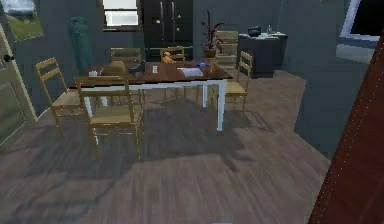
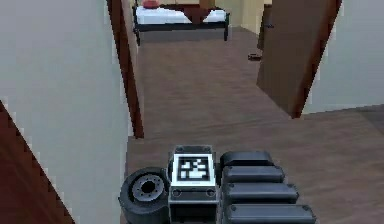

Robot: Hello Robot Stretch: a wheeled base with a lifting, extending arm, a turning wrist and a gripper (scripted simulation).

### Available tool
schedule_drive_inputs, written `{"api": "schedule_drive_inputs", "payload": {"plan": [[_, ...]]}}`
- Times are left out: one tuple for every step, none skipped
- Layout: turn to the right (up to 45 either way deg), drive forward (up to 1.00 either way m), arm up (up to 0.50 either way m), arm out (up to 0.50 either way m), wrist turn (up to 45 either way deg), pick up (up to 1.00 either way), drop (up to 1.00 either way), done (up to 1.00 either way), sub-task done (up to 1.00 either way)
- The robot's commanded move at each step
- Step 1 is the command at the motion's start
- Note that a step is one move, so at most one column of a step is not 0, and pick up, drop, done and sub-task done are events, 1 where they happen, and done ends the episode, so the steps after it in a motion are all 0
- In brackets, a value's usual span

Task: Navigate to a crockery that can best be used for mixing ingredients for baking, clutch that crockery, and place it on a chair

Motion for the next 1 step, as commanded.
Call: {"api": "schedule_drive_inputs", "payload": {"plan": [[0.0,0.55,0.00,0.00,0.0,0.00,0.00,0.00,0.00]]}}
